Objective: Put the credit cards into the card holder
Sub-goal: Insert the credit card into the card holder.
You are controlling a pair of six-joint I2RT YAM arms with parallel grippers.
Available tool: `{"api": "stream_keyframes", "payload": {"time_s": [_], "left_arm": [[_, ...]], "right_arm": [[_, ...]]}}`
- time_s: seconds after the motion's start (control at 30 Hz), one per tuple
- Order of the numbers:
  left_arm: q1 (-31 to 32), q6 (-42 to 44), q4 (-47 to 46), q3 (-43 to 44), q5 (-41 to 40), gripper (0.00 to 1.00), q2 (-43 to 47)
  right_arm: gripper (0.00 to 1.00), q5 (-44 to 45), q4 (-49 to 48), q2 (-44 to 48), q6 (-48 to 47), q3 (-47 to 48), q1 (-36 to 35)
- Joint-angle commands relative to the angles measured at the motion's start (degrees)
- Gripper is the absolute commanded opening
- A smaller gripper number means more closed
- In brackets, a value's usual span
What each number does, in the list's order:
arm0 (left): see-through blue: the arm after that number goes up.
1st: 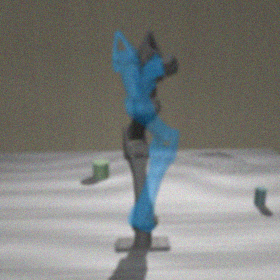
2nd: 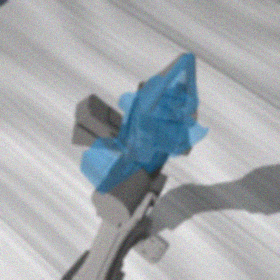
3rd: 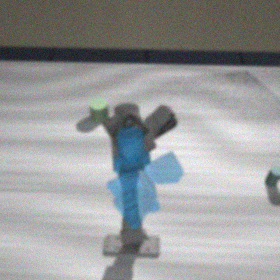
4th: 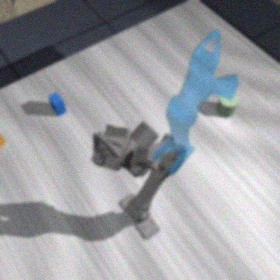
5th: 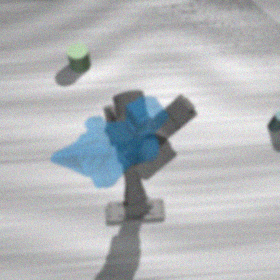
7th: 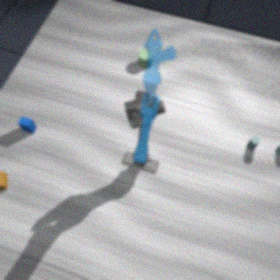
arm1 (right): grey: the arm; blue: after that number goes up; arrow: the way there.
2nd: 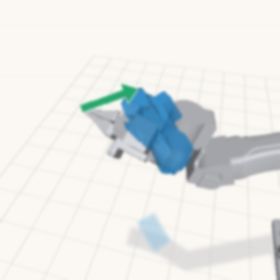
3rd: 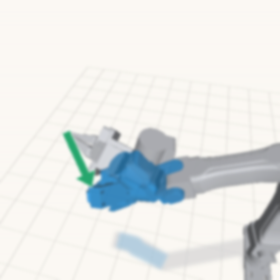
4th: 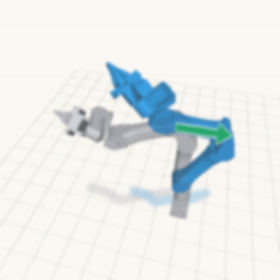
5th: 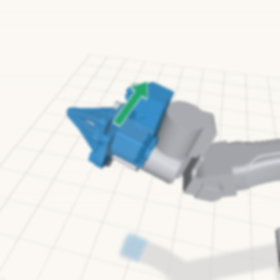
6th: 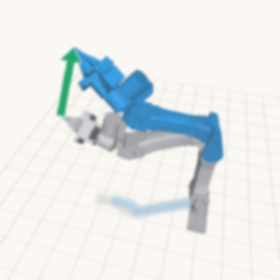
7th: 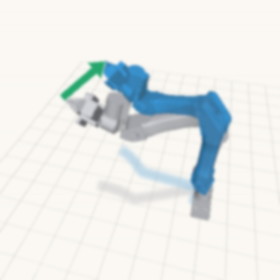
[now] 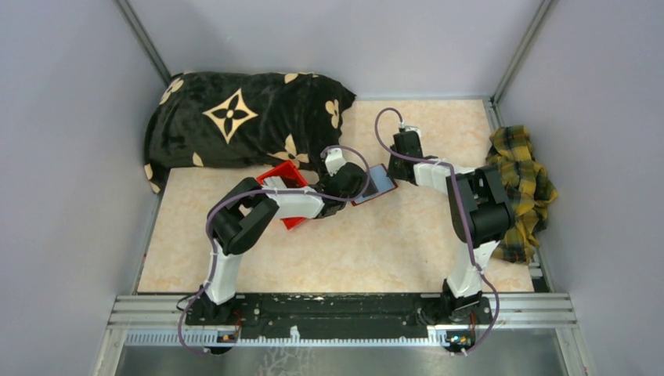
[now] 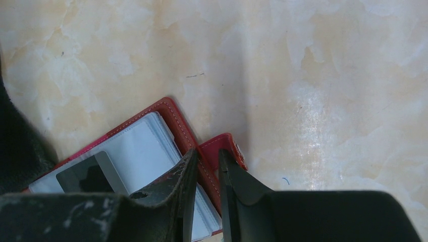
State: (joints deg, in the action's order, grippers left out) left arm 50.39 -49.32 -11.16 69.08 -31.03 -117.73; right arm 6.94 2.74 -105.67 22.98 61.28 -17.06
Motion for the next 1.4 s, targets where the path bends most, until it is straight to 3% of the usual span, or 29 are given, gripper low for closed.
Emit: {"api": "stream_keyframes", "payload": {"time_s": [0.0,0.6,1.37], "left_arm": [[0.33,2.53,4.36,2.15,1.92,0.03,-2.22],[2.34,5.27,8.31,4.37,0.55,0.02,-2.51],[3.05,3.98,1.97,5.08,0.81,0.13,-2.97]], "right_arm": [[0.22,-0.49,-1.17,-1.43,-0.58,2.18,0.45],[0.23,-0.87,-1.16,-0.97,-0.48,1.93,0.46],[0.22,-1.39,-1.46,-1.20,-0.40,1.81,0.45]]}}
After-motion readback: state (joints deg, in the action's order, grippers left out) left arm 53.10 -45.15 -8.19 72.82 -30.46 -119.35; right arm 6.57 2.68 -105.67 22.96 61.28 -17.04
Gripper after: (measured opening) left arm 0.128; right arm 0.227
